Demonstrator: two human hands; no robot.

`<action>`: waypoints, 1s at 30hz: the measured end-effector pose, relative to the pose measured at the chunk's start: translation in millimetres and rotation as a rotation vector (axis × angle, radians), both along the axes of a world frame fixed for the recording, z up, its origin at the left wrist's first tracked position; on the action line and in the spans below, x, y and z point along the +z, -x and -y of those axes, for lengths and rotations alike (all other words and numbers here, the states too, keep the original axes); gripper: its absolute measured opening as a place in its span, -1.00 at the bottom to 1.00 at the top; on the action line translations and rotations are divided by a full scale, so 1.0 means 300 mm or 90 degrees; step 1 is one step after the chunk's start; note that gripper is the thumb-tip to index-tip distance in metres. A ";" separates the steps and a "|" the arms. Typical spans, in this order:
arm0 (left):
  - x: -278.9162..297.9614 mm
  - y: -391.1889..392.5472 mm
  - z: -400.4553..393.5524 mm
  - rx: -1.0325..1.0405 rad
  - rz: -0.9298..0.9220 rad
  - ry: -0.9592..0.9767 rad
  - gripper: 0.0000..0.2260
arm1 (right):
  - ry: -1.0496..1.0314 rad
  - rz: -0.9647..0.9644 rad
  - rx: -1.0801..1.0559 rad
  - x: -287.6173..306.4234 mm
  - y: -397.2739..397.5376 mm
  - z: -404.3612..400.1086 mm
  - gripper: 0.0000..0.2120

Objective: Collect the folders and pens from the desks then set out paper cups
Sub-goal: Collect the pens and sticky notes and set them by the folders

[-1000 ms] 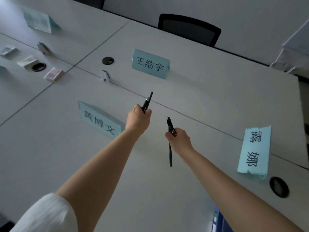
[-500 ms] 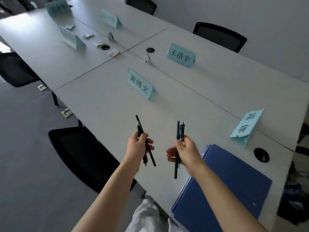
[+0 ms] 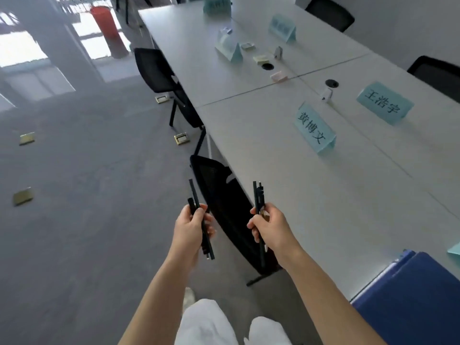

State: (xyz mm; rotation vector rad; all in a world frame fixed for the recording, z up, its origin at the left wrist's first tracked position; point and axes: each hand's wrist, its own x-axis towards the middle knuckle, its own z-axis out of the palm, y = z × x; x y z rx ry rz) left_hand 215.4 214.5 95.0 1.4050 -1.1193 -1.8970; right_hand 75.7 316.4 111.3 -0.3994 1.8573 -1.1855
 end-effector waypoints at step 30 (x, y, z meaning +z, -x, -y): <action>0.002 0.236 1.569 -0.164 0.089 -0.022 -0.95 | -0.011 0.035 -0.100 -0.060 0.211 1.556 -0.87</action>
